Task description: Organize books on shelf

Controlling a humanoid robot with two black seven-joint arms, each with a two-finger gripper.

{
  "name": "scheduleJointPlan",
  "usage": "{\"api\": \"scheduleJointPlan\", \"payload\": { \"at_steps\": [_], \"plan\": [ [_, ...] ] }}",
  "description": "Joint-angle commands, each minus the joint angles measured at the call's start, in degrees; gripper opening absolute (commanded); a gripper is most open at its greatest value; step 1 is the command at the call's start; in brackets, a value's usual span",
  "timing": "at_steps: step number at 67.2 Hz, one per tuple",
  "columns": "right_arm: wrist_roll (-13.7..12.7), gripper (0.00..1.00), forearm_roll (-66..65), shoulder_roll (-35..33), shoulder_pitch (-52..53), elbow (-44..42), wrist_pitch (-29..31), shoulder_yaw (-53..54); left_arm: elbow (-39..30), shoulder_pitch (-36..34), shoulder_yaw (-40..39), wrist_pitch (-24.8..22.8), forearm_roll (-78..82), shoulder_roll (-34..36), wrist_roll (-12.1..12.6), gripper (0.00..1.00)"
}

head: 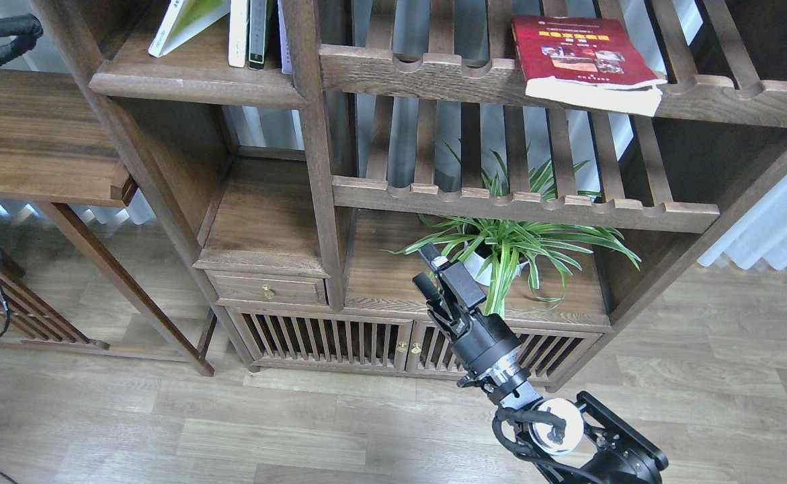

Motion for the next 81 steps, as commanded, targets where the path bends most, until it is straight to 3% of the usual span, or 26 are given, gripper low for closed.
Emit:
{"api": "scheduleJointPlan", "payload": {
  "at_steps": [1,15,35,67,81],
  "plan": [
    [0.0,0.98,0.1,0.0,-0.2,0.6,0.0,0.0,0.3,0.0,-0.1,0.0,-0.8,-0.1,-0.3,0.05],
    [-0.1,0.98,0.0,0.0,-0.3,1.2,0.0,-0.1,0.8,0.1,-0.1,0.0,-0.8,-0.1,-0.4,0.12],
    [-0.1,0.98,-0.3,0.0,-0.3,1.3,0.0,-0.2,0.8,0.4,-0.2,0.0,-2.0,0.4,-0.2,0.32],
    [-0.1,0.98,-0.4,0.0,-0.5,1.3,0.0,0.5,-1.1,0.2,-0.2,0.0,-8.4,-1.2,-0.1,0.33],
    [0.0,0.98,0.0,0.0,0.1,2.5,0.0,4.7,-9.7,8.8,-0.4,0.0,-16.2,0.0,0.6,0.33]
  ]
}}
